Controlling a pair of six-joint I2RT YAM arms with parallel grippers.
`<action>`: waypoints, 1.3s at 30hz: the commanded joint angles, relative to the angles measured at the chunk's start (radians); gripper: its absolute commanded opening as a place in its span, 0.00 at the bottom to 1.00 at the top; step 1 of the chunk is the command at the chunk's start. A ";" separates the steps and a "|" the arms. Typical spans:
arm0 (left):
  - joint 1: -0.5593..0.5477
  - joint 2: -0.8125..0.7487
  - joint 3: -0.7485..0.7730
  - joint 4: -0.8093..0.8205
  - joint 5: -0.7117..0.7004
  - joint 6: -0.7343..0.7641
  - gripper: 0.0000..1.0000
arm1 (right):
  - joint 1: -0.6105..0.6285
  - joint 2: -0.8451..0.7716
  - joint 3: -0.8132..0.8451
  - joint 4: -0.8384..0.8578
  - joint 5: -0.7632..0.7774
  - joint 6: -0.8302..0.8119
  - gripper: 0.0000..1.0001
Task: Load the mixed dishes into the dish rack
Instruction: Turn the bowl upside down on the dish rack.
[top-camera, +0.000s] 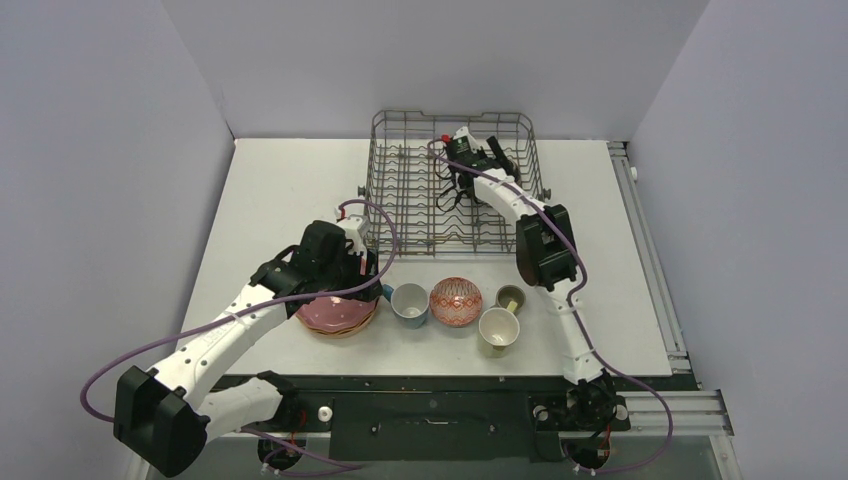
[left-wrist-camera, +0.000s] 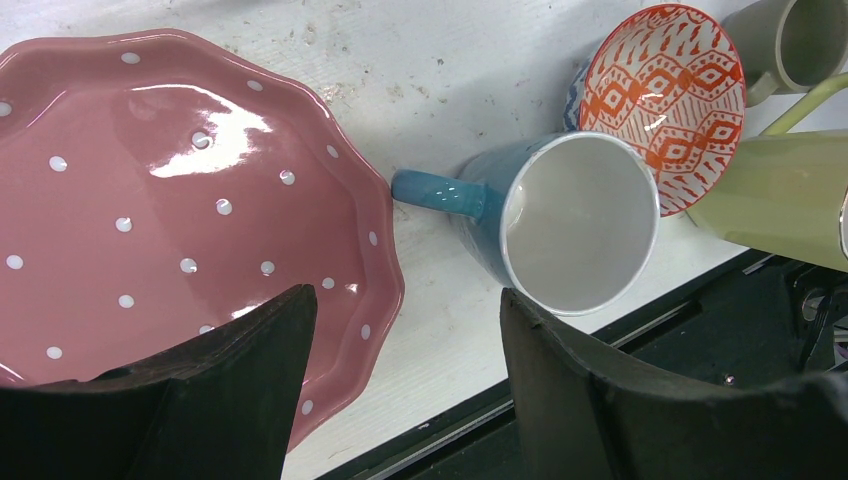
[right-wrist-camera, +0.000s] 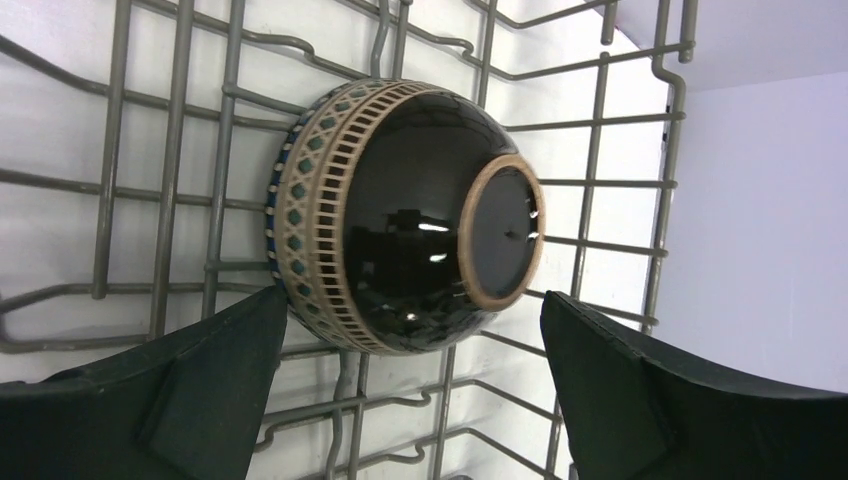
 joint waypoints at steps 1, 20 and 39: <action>0.007 -0.025 0.024 0.008 0.003 0.012 0.64 | 0.016 -0.128 -0.016 0.030 0.058 0.006 0.93; 0.005 -0.066 0.019 0.004 -0.031 0.003 0.65 | 0.064 -0.371 -0.243 0.021 0.060 0.091 0.93; 0.007 -0.102 0.015 0.010 -0.043 -0.001 0.83 | 0.086 -0.727 -0.523 -0.057 -0.079 0.322 0.92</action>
